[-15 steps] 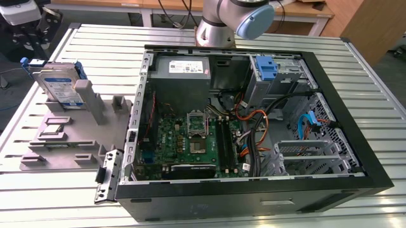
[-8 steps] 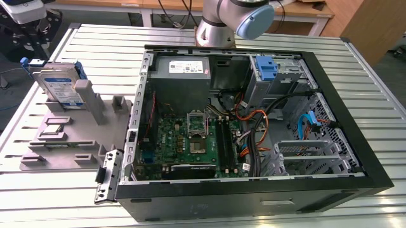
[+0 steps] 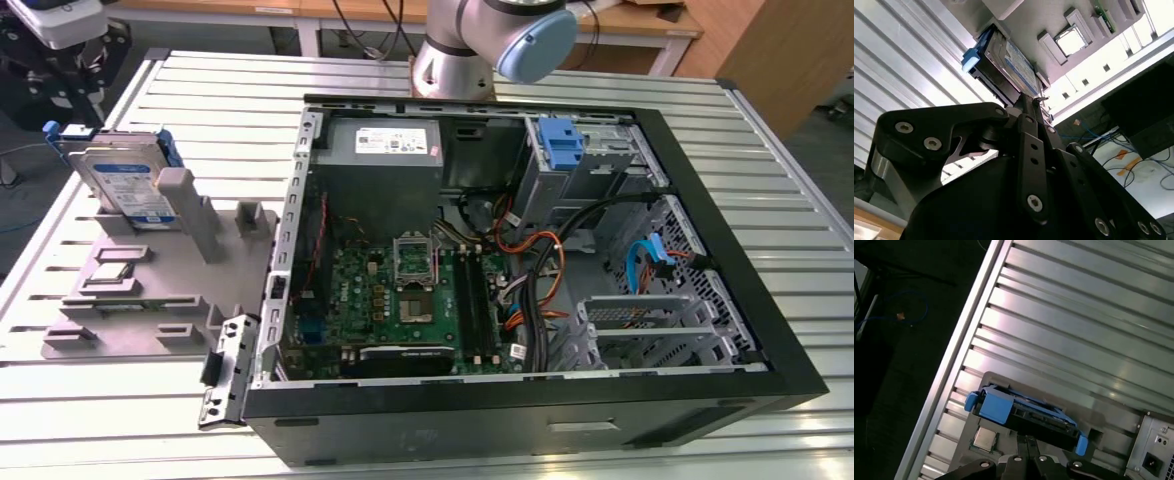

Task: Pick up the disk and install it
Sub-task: 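Pick up the disk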

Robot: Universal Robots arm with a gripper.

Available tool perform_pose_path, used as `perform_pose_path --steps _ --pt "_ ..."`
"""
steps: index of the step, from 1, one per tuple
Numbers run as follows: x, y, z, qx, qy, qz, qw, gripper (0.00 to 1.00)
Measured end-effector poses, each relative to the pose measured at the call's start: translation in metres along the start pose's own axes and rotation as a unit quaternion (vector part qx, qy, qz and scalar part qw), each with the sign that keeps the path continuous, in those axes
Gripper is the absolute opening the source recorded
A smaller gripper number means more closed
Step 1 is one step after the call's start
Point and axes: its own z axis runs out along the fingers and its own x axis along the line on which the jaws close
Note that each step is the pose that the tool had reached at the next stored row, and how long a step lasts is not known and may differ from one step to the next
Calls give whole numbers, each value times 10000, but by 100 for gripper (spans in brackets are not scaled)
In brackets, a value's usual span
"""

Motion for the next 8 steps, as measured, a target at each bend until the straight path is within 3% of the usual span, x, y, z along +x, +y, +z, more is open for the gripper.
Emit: perform_pose_path --steps 3,8 --pt "0 0 3 5 11 -247 9997 11" --pt "0 0 5 9 25 -585 9983 11"
